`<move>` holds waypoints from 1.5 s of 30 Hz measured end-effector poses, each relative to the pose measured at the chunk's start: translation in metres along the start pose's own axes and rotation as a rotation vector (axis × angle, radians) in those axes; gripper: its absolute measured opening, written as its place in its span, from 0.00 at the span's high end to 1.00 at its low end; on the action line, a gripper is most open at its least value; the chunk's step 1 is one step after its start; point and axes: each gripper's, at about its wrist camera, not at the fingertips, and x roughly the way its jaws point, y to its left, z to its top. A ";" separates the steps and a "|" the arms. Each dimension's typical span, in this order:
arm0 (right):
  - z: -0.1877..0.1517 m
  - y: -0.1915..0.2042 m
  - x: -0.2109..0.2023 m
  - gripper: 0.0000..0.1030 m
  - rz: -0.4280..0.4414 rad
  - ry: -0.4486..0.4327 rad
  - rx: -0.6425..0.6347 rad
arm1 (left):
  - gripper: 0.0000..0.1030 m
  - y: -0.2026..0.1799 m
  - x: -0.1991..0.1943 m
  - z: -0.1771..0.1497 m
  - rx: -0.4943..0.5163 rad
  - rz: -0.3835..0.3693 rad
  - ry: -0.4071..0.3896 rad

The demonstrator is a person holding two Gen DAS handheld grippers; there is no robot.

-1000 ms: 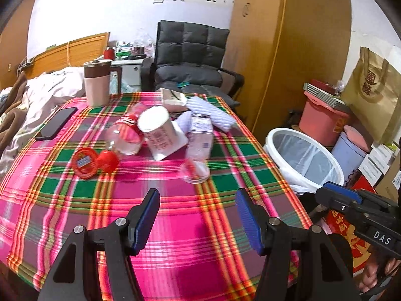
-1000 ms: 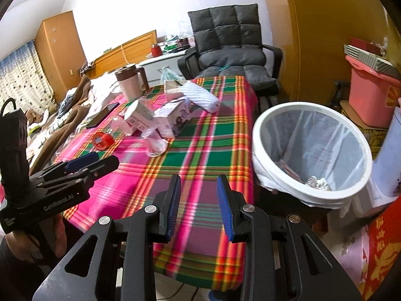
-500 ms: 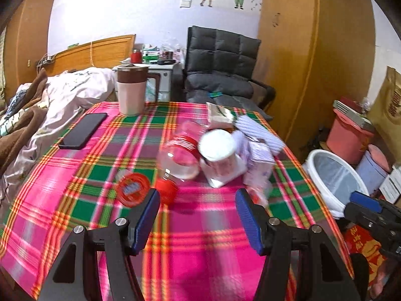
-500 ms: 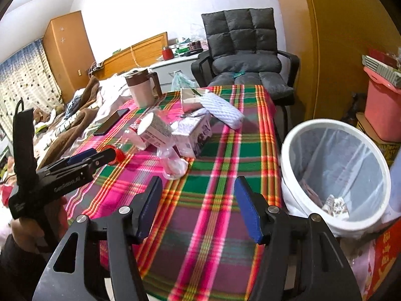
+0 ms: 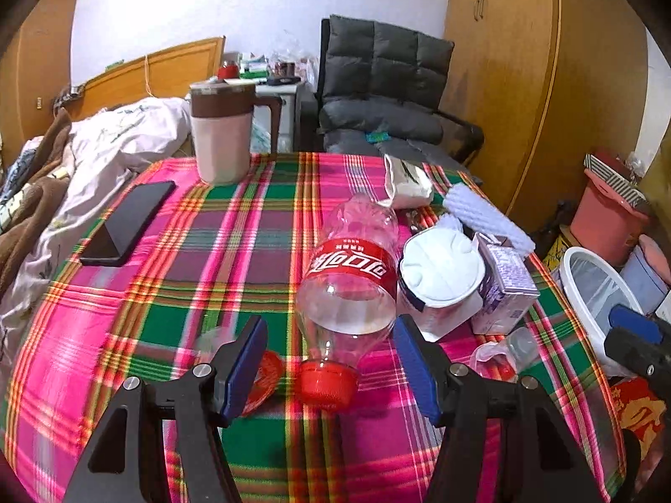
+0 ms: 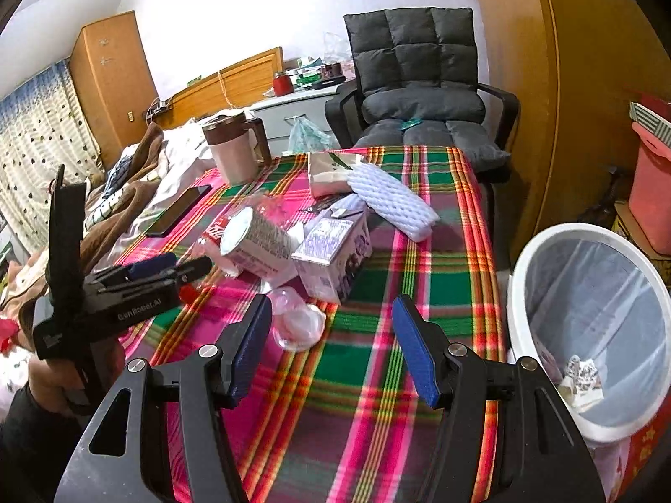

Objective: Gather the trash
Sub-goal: 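Grasp the purple carton with the right tool while the left tool grasps the Coca-Cola bottle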

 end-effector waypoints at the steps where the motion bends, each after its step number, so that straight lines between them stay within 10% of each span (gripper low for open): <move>1: 0.001 0.000 0.002 0.40 -0.001 0.002 -0.001 | 0.40 0.000 0.004 -0.001 0.000 -0.007 0.011; 6: 0.007 -0.001 0.016 0.40 -0.002 0.021 0.006 | 0.40 0.001 0.015 -0.007 -0.020 -0.028 0.052; 13: 0.015 0.002 0.037 0.40 0.004 0.039 0.018 | 0.68 0.006 0.008 -0.012 -0.064 -0.013 0.048; 23: 0.020 0.003 0.063 0.41 -0.042 0.084 0.025 | 0.68 0.005 -0.009 -0.021 -0.074 -0.023 0.017; 25: 0.020 0.001 0.063 0.56 -0.041 0.081 0.032 | 0.68 0.005 -0.013 -0.023 -0.077 -0.027 0.013; 45: -0.018 -0.007 -0.005 0.57 -0.042 0.076 0.015 | 0.68 -0.009 -0.077 -0.081 -0.072 -0.060 0.059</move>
